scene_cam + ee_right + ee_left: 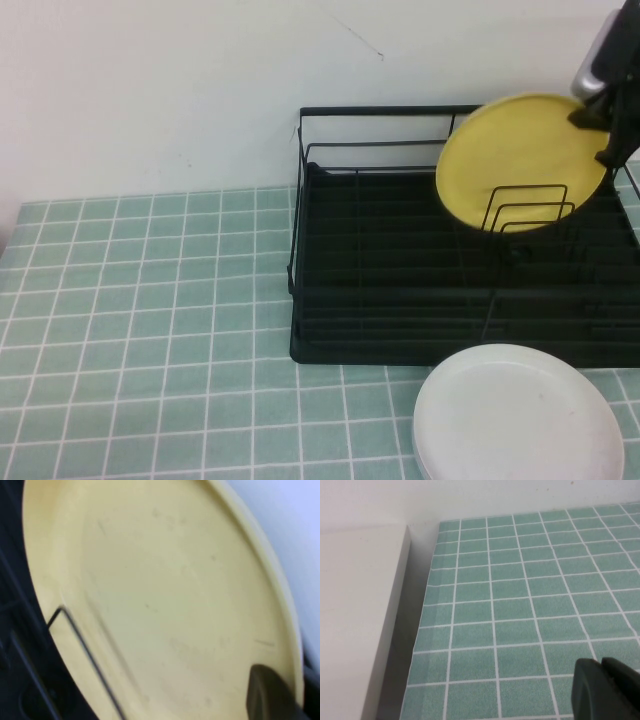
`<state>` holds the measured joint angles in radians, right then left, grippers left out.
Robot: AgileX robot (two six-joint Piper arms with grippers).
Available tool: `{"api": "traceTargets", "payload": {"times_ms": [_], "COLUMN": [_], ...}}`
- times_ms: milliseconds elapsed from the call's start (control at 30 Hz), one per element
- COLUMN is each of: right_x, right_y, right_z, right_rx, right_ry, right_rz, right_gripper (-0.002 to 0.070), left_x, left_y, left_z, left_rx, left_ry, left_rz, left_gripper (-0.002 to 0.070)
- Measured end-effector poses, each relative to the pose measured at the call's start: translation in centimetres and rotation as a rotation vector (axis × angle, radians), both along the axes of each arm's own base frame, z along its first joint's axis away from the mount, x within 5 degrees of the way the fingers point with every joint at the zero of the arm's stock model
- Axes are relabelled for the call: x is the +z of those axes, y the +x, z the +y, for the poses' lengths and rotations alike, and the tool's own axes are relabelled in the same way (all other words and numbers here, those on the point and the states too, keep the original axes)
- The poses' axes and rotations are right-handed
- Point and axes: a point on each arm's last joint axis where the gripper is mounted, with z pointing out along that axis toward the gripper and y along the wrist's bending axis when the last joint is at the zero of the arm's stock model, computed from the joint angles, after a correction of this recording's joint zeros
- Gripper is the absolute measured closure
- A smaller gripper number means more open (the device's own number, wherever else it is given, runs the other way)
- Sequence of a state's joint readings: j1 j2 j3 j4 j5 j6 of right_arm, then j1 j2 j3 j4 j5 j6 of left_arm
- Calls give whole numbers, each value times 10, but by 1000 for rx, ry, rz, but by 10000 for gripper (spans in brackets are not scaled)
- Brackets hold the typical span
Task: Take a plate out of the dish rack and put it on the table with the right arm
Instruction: Grasp the plate from the shelf, then place the plate from the table
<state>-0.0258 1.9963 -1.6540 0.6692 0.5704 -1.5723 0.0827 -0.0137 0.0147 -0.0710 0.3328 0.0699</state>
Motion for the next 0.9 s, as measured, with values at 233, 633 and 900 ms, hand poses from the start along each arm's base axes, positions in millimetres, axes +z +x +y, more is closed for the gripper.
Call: {"api": "traceTargets", "payload": {"times_ms": [233, 633, 900], "right_x": [86, 181, 132], "right_y": [-39, -153, -205], "right_z": [3, 7, 11], "right_rx": [-11, -179, -397], "right_ry": [42, 247, 396], "right_rz": [-149, 30, 496], "right_gripper": [620, 624, 624], "left_x": [0, 0, 0], "left_y": [0, 0, 0], "left_z": [0, 0, 0], "left_rx": [0, 0, 0], "left_ry": [0, 0, 0], "left_rz": [0, 0, 0], "left_gripper": [678, 678, 678]}}
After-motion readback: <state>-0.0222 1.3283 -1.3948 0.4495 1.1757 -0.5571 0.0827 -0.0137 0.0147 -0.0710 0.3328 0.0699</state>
